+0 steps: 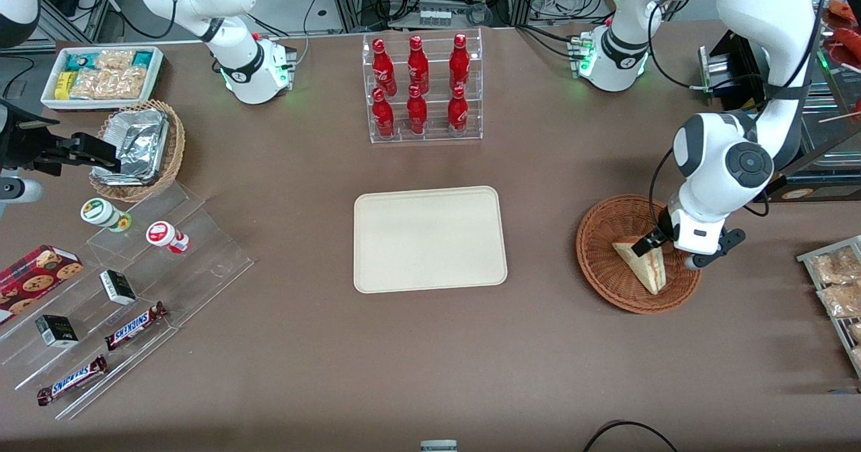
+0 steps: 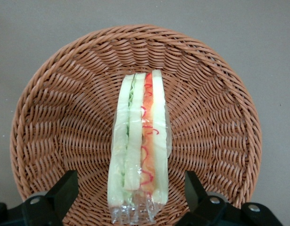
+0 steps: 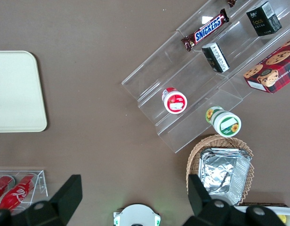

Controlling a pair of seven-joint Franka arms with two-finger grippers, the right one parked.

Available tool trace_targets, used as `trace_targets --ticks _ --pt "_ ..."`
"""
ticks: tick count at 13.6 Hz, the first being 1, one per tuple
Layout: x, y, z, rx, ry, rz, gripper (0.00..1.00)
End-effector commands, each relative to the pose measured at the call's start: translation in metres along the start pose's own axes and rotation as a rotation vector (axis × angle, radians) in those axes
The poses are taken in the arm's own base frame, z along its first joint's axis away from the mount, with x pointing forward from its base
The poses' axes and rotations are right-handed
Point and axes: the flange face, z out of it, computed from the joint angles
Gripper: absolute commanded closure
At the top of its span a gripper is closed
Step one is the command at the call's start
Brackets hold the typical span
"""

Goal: Place sandwich from basket to tray
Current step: 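Lower the left gripper around the sandwich and close on it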

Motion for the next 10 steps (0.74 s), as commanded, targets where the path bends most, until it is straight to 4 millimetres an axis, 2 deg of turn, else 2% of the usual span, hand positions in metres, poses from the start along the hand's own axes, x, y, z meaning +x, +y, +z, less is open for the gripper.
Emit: trace_targets --ticks 1,2,3,6,8,10 --pt "-0.001 0.004 0.01 0.004 0.007 -0.005 0.0" --pt "-0.001 0.004 0.013 0.006 0.003 -0.005 0.08" --pt "-0.001 0.004 0.014 0.007 0.001 -0.005 0.24" --pt "-0.001 0.004 0.021 0.029 0.004 0.025 1.0" --pt "0.002 0.007 0.017 0.029 0.017 0.037 1.0" --pt "0.011 0.012 -0.002 0.019 0.036 0.035 1.0"
